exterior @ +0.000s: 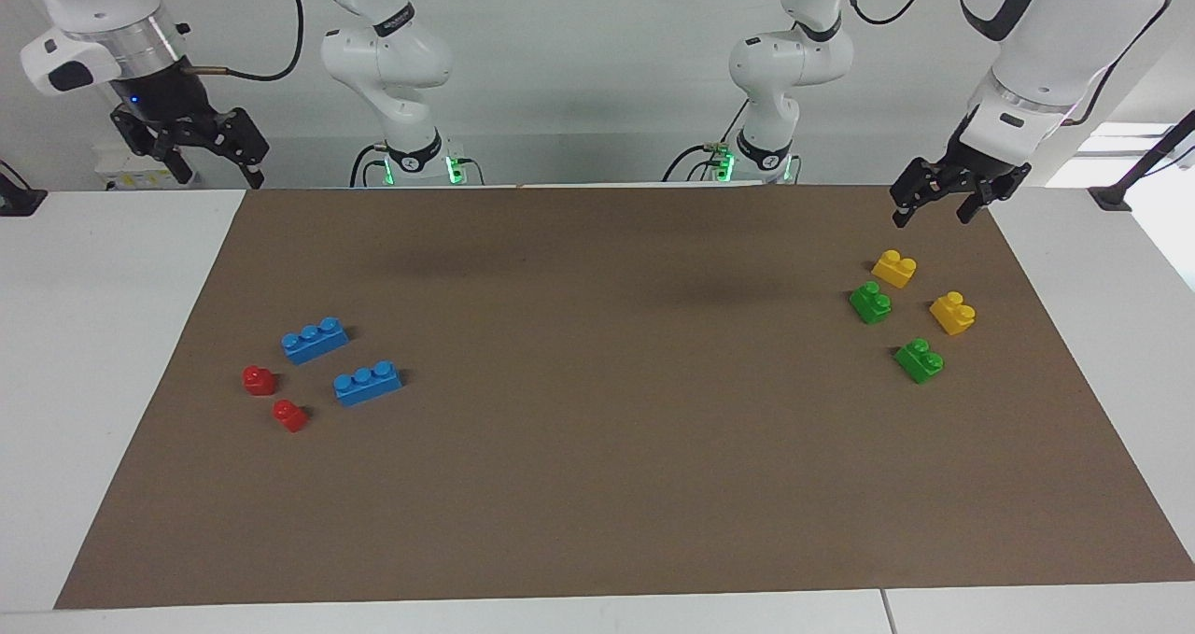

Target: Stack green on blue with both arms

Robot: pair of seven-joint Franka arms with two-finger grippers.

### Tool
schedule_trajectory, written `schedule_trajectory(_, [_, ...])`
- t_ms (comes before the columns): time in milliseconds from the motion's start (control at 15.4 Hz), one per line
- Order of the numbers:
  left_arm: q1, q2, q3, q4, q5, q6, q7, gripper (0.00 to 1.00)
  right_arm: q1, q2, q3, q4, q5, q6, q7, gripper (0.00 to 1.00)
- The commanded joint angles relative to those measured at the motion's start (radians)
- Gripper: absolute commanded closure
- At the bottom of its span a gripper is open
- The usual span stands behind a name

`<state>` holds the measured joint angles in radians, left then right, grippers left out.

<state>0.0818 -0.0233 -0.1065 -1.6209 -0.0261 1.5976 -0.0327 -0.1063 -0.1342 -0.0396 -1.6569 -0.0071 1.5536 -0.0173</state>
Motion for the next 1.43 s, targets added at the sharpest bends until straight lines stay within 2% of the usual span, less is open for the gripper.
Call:
schedule_trajectory(0, [-0.01, -0.035, 0.008, -0.045, 0.002, 0.027, -0.004, 0.0, -0.001, -0.024, 0.004, -0.024, -0.01, -0.004, -0.003, 0.0])
schedule_trajectory(455, [-0.005, -0.059, 0.008, -0.095, 0.002, 0.027, -0.001, 0.0, -0.007, -0.056, 0.004, -0.012, 0.002, 0.002, -0.018, 0.0])
schedule_trajectory(780, [0.001, -0.07, 0.008, -0.116, 0.002, 0.031, -0.004, 0.0, -0.001, -0.05, 0.012, -0.012, 0.001, 0.019, 0.005, 0.0])
schedule_trajectory(976, [0.01, -0.09, 0.01, -0.155, 0.0, 0.036, -0.007, 0.0, -0.001, -0.036, 0.012, -0.011, -0.004, 0.026, 0.114, 0.0])
schedule_trajectory(1366, [0.007, -0.098, 0.011, -0.174, 0.002, 0.053, 0.014, 0.0, 0.0, 0.016, 0.015, -0.006, 0.007, 0.071, 0.474, 0.04])
